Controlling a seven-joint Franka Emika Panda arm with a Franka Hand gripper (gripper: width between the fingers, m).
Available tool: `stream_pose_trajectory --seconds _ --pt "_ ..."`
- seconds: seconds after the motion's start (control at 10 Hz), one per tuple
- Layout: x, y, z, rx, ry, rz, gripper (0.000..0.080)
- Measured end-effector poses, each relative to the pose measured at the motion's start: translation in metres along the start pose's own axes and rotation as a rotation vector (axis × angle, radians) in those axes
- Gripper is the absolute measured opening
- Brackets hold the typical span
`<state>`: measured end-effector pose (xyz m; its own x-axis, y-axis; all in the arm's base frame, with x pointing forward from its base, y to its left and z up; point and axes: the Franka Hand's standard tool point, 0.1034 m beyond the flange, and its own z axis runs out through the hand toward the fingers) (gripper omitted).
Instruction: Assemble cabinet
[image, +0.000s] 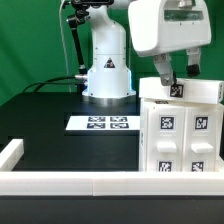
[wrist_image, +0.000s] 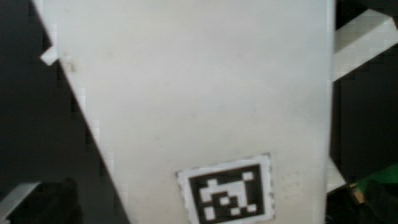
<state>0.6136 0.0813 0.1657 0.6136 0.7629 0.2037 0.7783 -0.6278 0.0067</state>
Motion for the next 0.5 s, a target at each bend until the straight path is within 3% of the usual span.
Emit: stream_pose_trajectory --seconds 0.3,0.4,0.5 --pt "-0.0014 0.0012 0.0024 -0.002 -0.002 0.002 0.078" --pt "-0.0016 0.0013 0.0025 -0.002 -0.002 0.002 0.0622" --pt "-0.0018 0.0016 0.0024 -0.002 -0.002 0.003 0.0622"
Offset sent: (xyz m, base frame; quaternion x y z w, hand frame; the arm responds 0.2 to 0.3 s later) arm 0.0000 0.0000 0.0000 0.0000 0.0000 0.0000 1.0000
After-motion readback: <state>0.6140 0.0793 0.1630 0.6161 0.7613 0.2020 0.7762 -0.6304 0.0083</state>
